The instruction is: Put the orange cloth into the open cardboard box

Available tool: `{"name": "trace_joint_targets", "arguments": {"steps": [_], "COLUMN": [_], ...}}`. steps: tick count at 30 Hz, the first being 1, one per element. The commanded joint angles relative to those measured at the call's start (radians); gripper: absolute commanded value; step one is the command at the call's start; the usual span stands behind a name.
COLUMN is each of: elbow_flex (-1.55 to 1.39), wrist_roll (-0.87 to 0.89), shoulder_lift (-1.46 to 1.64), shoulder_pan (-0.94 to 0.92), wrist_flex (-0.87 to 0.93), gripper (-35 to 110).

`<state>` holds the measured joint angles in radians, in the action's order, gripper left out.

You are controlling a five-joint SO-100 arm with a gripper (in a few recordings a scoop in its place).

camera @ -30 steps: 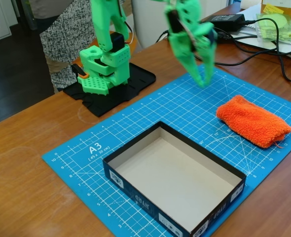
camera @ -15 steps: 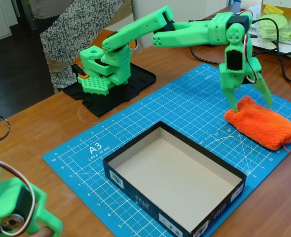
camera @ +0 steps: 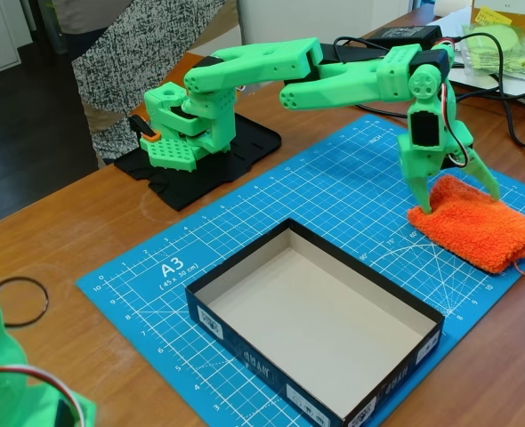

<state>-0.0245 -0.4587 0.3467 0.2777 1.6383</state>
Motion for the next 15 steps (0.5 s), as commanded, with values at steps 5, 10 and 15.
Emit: {"name": "trace_joint_targets", "arguments": {"steps": [5,10,15], "elbow_flex": [0.034,0.034,0.029], "wrist_roll": [0.015,0.046,0.081], "shoulder_lift": [-0.083,-0.083,-0.08], "shoulder_pan": [-0.028,-0.038,-0.054], "wrist_flex": [0.015,0.015,0.015], "gripper": [47,26,0]}}
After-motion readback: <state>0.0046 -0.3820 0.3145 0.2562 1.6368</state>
